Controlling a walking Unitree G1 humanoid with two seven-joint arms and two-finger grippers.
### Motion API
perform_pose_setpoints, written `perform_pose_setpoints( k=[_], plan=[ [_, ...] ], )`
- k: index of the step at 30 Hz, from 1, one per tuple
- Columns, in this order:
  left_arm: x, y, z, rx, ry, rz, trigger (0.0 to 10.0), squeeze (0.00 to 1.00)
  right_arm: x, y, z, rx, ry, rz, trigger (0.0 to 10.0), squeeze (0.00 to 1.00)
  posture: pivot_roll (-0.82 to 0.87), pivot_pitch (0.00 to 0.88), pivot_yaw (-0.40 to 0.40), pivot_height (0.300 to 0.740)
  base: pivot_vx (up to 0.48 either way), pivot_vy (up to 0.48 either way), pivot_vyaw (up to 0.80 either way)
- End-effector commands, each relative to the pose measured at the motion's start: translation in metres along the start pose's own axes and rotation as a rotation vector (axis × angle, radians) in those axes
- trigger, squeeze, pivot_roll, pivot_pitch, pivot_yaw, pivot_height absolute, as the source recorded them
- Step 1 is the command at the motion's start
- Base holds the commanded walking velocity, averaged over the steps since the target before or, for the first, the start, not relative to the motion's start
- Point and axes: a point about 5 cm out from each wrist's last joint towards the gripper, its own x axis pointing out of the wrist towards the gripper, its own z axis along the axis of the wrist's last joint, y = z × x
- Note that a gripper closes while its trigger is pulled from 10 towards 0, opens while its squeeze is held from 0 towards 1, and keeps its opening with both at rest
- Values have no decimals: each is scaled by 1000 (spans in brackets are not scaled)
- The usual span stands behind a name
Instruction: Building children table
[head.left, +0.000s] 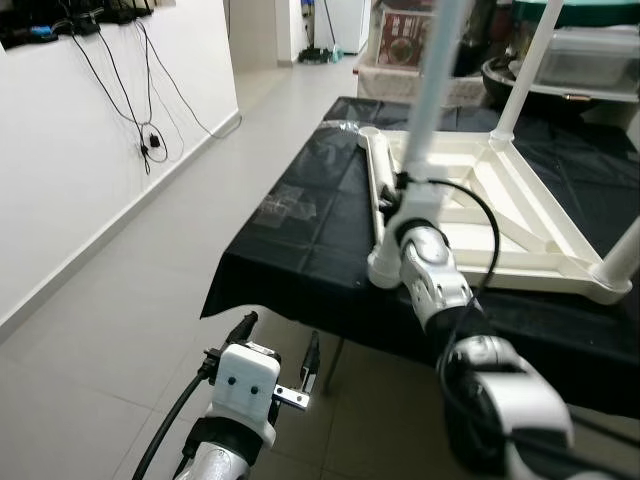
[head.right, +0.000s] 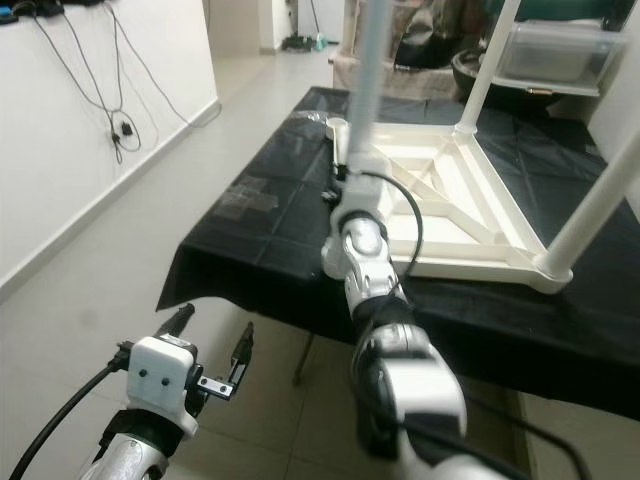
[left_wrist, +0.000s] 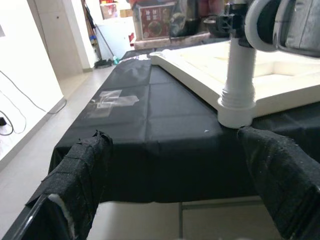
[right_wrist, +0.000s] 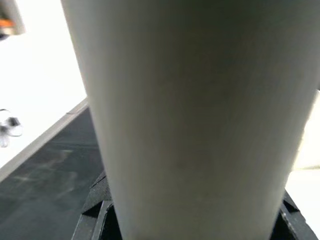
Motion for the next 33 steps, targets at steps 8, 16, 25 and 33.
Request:
perform_pose_setpoints(
  k=[8, 16, 25, 33],
  plan=[
    [0, 1, -2, 3, 6, -2, 10000, 0, -17, 10, -32, 81, 140, -71, 10000, 0, 121, 56, -8, 740, 0, 0, 0],
    [0, 2, -3, 2, 10, 2, 10000, 0, 8, 15, 3, 82, -2, 183, 10000, 0, 116, 58, -7, 740, 0, 0, 0],
    [0, 3, -4, 4, 11, 5, 10000, 0, 14, 14, 22, 73, 12, 675, 10000, 0, 116, 63, -7, 740, 0, 0, 0],
    [0, 2, -1, 3, 4, 10, 10000, 0, -7, 33, 8, 59, 139, 1171, 10000, 0, 106, 81, -22, 740, 0, 0, 0]
  ],
)
